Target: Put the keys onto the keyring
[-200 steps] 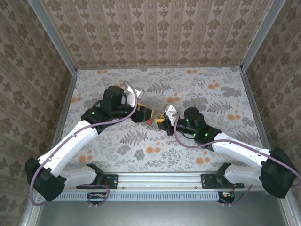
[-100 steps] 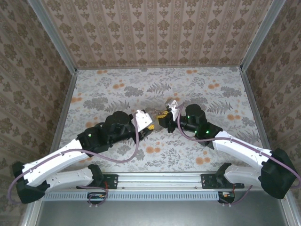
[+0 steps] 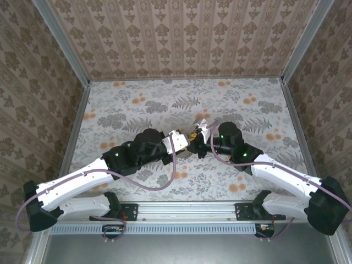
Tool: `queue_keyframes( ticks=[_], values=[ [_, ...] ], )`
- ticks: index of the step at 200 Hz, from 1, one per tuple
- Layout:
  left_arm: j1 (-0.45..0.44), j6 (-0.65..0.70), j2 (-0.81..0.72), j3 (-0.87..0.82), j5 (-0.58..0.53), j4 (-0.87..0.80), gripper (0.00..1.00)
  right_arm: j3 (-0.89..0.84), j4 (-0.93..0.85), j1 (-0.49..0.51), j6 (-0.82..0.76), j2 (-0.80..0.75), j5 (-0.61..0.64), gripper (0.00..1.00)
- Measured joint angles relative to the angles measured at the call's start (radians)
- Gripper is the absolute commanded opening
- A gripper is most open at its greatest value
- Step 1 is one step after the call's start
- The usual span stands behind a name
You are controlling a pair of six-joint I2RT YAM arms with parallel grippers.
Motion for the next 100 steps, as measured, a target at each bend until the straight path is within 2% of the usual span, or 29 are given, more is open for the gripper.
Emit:
queue_keyframes(
  ticks=[46, 100],
  values=[
    [-0.001, 0.034, -0.001, 0.000, 0.000, -0.001, 0.20, 0.013, -0.033, -0.002, 0.000, 0.000, -0.009, 0.00],
    [0.001, 0.057, -0.001, 0.000, -0.027, 0.006, 0.23, 0.013, -0.072, 0.005, -0.010, -0.014, -0.068, 0.00]
  ],
)
